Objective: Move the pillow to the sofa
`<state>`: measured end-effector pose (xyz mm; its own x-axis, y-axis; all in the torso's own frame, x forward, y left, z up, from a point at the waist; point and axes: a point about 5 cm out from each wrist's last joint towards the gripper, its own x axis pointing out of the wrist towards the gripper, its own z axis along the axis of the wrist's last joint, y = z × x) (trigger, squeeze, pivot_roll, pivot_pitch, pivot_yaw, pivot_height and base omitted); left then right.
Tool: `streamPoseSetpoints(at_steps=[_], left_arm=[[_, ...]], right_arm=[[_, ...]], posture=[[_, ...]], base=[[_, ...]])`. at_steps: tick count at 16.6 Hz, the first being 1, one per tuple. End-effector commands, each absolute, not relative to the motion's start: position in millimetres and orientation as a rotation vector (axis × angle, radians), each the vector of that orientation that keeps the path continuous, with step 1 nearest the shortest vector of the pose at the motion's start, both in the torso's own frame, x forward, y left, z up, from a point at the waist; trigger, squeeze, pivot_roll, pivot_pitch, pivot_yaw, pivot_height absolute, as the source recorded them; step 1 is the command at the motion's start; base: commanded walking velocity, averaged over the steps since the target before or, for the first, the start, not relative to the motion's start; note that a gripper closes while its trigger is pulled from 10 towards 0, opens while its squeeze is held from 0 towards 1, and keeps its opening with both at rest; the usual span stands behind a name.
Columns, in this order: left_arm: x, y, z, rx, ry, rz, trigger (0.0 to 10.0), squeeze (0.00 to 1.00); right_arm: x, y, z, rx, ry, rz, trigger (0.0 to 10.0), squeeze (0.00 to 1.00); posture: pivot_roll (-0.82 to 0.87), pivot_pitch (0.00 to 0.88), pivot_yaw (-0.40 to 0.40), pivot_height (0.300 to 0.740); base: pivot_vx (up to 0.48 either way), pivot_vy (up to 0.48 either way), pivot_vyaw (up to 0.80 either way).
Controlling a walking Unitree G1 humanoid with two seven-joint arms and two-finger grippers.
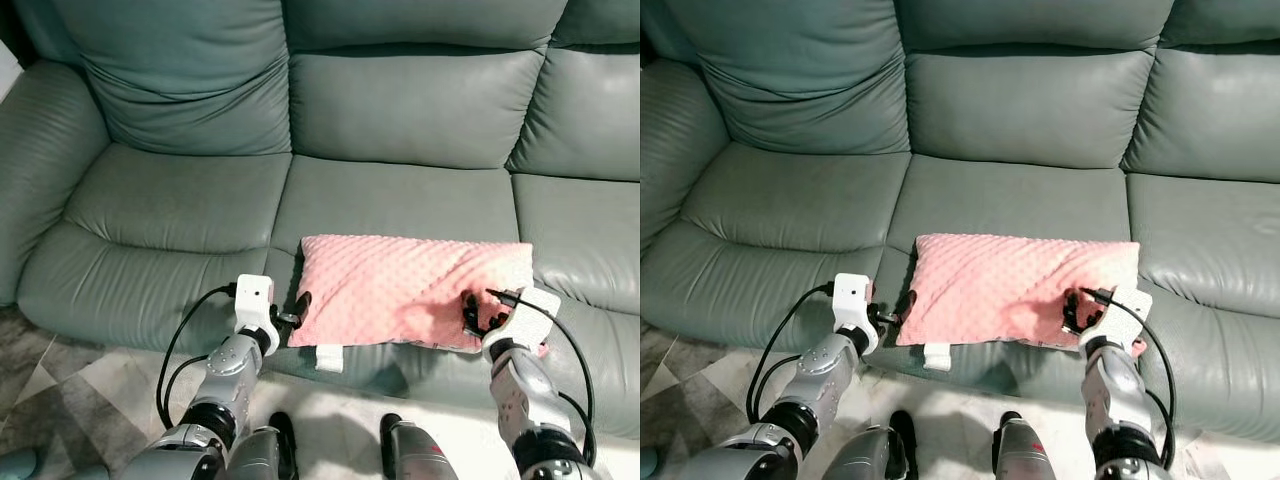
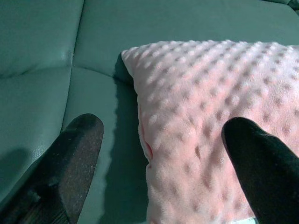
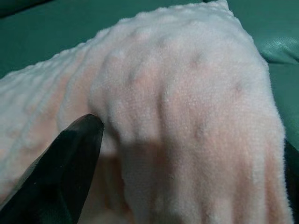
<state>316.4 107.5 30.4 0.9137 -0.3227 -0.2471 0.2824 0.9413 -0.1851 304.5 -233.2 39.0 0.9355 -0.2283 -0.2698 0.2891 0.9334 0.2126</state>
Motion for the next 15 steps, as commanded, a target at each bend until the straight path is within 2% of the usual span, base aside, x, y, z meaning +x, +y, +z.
streamPoseSetpoints(at_steps=[1,5,8,10,12,15], left_arm=[[309,113,21,-0.139,0.315,-0.310,10.0,0.00],[309,113,21,-0.134,0.318,-0.312,10.0,0.00],[309,112,21,-0.133,0.321,-0.314,10.0,0.00],[308,112,20,-0.131,0.322,-0.313,10.0,0.00],[308,114,20,-0.126,0.323,-0.311,10.0,0.00],[306,119,17,-0.105,0.334,-0.318,10.0,0.00]], right_arm=[[300,-224,28,0.296,0.282,-0.253,10.0,1.00],[308,-209,31,0.337,0.263,-0.192,10.0,1.00],[308,-211,31,0.329,0.258,-0.200,10.0,1.00],[304,-218,31,0.268,0.250,-0.226,10.0,1.00],[294,-231,31,0.128,0.245,-0.277,10.0,1.00],[266,-246,39,-0.046,0.194,-0.349,10.0,1.00]], posture=[[-0.15,0.355,0.128,0.740],[-0.14,0.356,0.131,0.740],[-0.14,0.358,0.130,0.740],[-0.14,0.356,0.126,0.740],[-0.15,0.352,0.123,0.740],[-0.18,0.325,0.127,0.740]], base=[[0.000,0.000,0.00],[0.000,0.000,0.00],[0.000,0.000,0.00],[0.000,0.000,0.00],[0.000,0.000,0.00],[0.000,0.000,0.00]])
